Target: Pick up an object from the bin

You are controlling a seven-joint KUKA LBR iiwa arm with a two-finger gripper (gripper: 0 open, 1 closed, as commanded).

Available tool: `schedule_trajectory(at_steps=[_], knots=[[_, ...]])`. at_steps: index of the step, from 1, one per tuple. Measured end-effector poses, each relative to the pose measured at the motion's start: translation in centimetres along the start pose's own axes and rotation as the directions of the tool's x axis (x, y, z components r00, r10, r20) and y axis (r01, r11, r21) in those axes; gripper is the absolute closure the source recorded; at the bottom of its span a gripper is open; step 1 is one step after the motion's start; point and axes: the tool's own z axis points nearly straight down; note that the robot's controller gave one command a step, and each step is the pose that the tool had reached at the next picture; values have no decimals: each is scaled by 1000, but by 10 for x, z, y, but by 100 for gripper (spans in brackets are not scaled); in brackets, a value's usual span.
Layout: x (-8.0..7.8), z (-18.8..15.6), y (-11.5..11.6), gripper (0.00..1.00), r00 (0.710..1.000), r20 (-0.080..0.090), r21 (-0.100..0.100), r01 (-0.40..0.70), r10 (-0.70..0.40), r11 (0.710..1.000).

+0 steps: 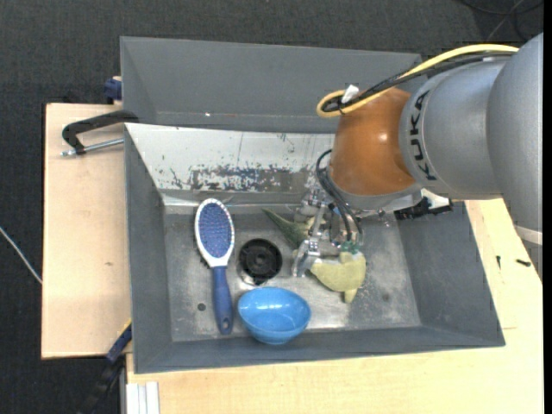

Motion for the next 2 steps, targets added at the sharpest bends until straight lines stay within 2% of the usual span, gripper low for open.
schedule_trajectory(at_steps=[1,2], knots=[[1,2,0,100,1000,-5,0,-1,1,1000],[-2,16,2,100,997,-10,-5,-82,82,997]])
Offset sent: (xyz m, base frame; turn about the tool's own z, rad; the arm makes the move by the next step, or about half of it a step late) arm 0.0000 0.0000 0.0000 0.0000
